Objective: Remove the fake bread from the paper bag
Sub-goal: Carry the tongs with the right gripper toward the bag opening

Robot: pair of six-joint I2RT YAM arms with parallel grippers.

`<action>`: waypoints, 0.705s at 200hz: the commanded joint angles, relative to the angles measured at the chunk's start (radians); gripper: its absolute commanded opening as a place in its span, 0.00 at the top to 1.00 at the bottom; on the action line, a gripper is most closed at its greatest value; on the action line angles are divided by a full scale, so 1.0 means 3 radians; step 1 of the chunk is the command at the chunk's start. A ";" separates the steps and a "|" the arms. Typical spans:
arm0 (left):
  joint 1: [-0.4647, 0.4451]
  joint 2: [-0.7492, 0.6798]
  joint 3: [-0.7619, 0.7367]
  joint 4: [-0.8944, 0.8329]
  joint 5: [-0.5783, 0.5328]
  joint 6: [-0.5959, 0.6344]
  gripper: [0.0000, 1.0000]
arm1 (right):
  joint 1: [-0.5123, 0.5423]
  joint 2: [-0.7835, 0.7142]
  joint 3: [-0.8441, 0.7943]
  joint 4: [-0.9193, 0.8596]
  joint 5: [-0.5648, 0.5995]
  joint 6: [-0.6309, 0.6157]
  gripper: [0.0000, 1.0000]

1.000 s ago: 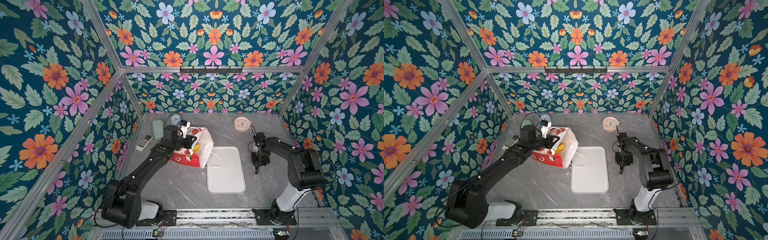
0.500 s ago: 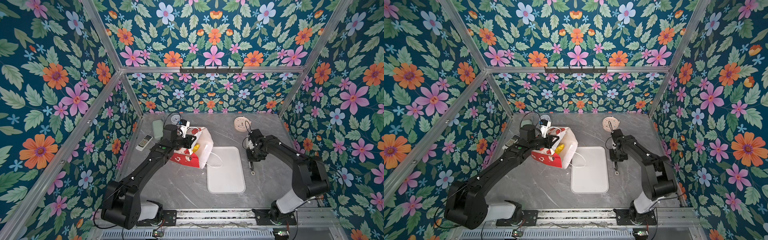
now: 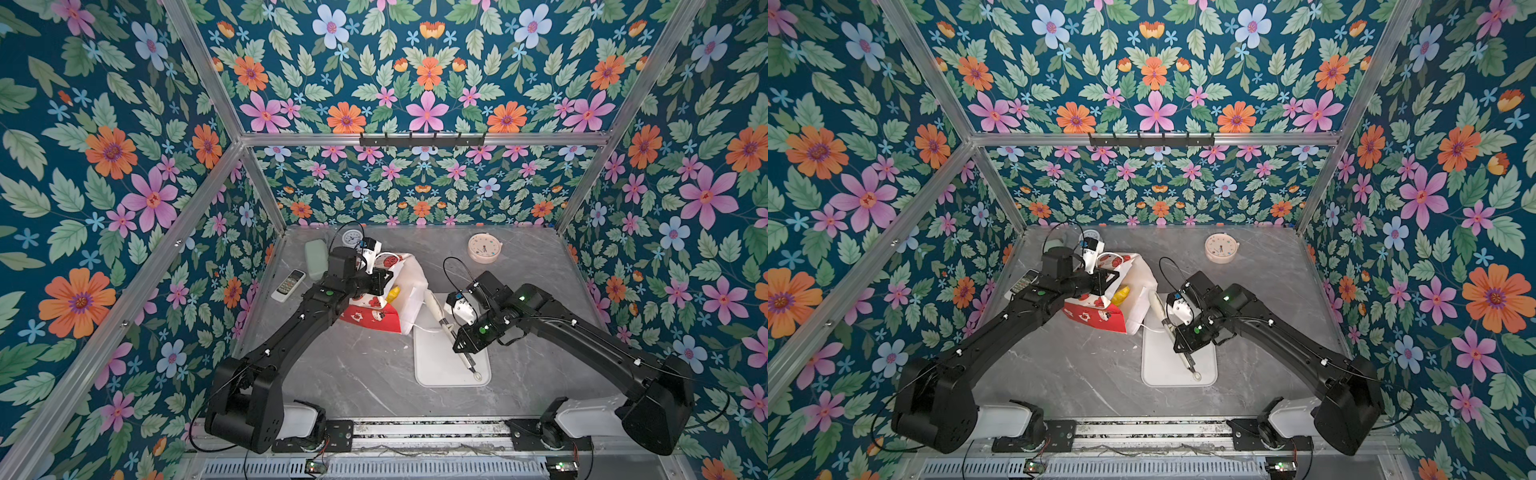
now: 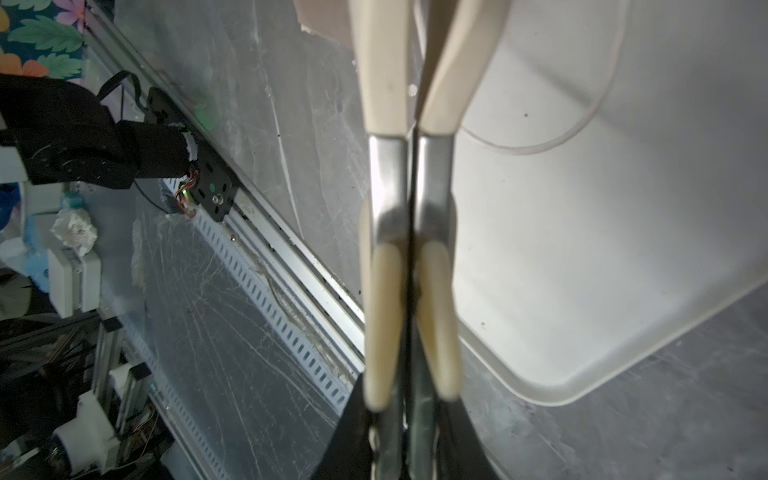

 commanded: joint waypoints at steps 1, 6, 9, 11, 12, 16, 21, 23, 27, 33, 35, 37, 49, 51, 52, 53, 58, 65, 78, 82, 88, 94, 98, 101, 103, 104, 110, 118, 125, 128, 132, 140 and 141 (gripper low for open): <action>-0.0023 0.0003 0.0024 -0.0026 -0.0009 0.0120 1.00 | 0.0030 0.0048 -0.0041 0.0263 -0.0450 0.0063 1.00; -0.0028 0.0006 0.0025 -0.0042 -0.0021 0.0136 1.00 | 0.0035 0.0074 -0.0022 0.0302 -0.0535 0.0069 1.00; -0.0034 0.0000 0.0022 -0.0053 -0.0022 0.0145 1.00 | 0.0036 0.0089 -0.0008 0.0329 -0.0567 0.0073 1.00; -0.0038 -0.0005 0.0019 -0.0057 -0.0027 0.0151 1.00 | 0.0043 0.0097 0.0000 0.0353 -0.0587 0.0078 1.00; -0.0039 -0.0004 0.0018 -0.0058 -0.0032 0.0151 1.00 | 0.0045 0.0098 0.0003 0.0362 -0.0596 0.0081 1.00; -0.0039 -0.0005 0.0013 -0.0057 -0.0037 0.0153 1.00 | 0.0051 0.0116 0.0006 0.0408 -0.0613 0.0090 1.00; -0.0050 -0.0008 0.0003 -0.0057 -0.0039 0.0157 1.00 | 0.0073 0.0141 0.0014 0.0470 -0.0620 0.0100 1.00; -0.0052 -0.0014 -0.0002 -0.0059 -0.0039 0.0158 1.00 | 0.0077 0.0154 0.0019 0.0482 -0.0621 0.0100 1.00; -0.0059 -0.0016 -0.0005 -0.0057 -0.0034 0.0163 1.00 | 0.0097 0.0180 0.0030 0.0496 -0.0620 0.0097 1.00; -0.0069 -0.0021 -0.0020 -0.0050 -0.0028 0.0173 1.00 | 0.0107 0.0235 0.0037 0.0546 -0.0645 0.0095 1.00; -0.0073 -0.0023 -0.0025 -0.0050 -0.0026 0.0177 1.00 | 0.0112 0.0251 0.0037 0.0562 -0.0656 0.0093 1.00; -0.0075 -0.0028 -0.0028 -0.0047 -0.0023 0.0181 1.00 | 0.0116 0.0271 0.0040 0.0579 -0.0667 0.0097 1.00; -0.0096 -0.0049 -0.0051 -0.0036 -0.0014 0.0211 1.00 | 0.0117 0.0417 0.0070 0.0654 -0.0697 0.0108 1.00; -0.0103 -0.0055 -0.0053 -0.0036 -0.0013 0.0216 1.00 | 0.0116 0.0440 0.0072 0.0668 -0.0700 0.0112 1.00; -0.0102 -0.0055 -0.0054 -0.0035 -0.0016 0.0218 1.00 | 0.0117 0.0451 0.0075 0.0675 -0.0699 0.0114 1.00; -0.0104 -0.0055 -0.0056 -0.0035 -0.0017 0.0221 1.00 | 0.0118 0.0457 0.0079 0.0684 -0.0698 0.0115 1.00; -0.0106 -0.0062 -0.0059 -0.0039 -0.0015 0.0229 1.00 | 0.0115 0.0524 0.0091 0.0720 -0.0698 0.0123 1.00; -0.0117 -0.0070 -0.0064 -0.0039 -0.0023 0.0235 1.00 | 0.0118 0.0600 0.0124 0.0748 -0.0688 0.0137 1.00; -0.0120 -0.0075 -0.0055 -0.0048 -0.0036 0.0240 1.00 | 0.0119 0.0727 0.0164 0.0793 -0.0663 0.0158 1.00; -0.0121 -0.0079 -0.0052 -0.0053 -0.0032 0.0240 1.00 | 0.0116 0.0754 0.0170 0.0812 -0.0661 0.0170 1.00; -0.0121 -0.0080 -0.0049 -0.0060 -0.0029 0.0245 1.00 | 0.0119 0.0781 0.0175 0.0864 -0.0655 0.0192 1.00; -0.0121 -0.0083 -0.0048 -0.0057 -0.0028 0.0245 1.00 | 0.0118 0.0804 0.0177 0.0904 -0.0652 0.0209 1.00; -0.0125 -0.0082 -0.0044 -0.0064 -0.0028 0.0246 1.00 | 0.0119 0.0824 0.0180 0.0933 -0.0656 0.0225 1.00; -0.0125 -0.0086 -0.0044 -0.0062 -0.0023 0.0245 1.00 | 0.0118 0.0829 0.0184 0.0947 -0.0656 0.0235 0.99; -0.0126 -0.0088 -0.0044 -0.0064 -0.0021 0.0248 1.00 | 0.0119 0.0838 0.0185 0.0958 -0.0652 0.0241 0.99; -0.0126 -0.0087 -0.0044 -0.0062 -0.0019 0.0249 1.00 | 0.0119 0.0840 0.0185 0.0966 -0.0649 0.0245 0.99; -0.0125 -0.0085 -0.0044 -0.0060 -0.0015 0.0250 1.00 | 0.0119 0.0857 0.0198 0.0980 -0.0647 0.0251 0.99; -0.0127 -0.0083 -0.0044 -0.0060 -0.0012 0.0250 1.00 | 0.0119 0.0893 0.0210 0.1002 -0.0642 0.0282 0.99; -0.0131 -0.0080 -0.0044 -0.0060 -0.0004 0.0250 1.00 | 0.0115 0.0927 0.0229 0.1006 -0.0636 0.0299 0.98; -0.0132 -0.0080 -0.0044 -0.0060 -0.0003 0.0250 1.00 | 0.0118 0.0942 0.0241 0.1006 -0.0636 0.0306 0.98; -0.0131 -0.0081 -0.0044 -0.0060 -0.0006 0.0253 1.00 | 0.0119 0.0968 0.0254 0.1000 -0.0636 0.0313 0.98; -0.0136 -0.0077 -0.0046 -0.0060 -0.0006 0.0255 1.00 | 0.0119 0.1011 0.0285 0.0982 -0.0636 0.0331 0.98; -0.0136 -0.0078 -0.0043 -0.0060 -0.0005 0.0255 1.00 | 0.0116 0.1013 0.0289 0.0979 -0.0636 0.0333 0.98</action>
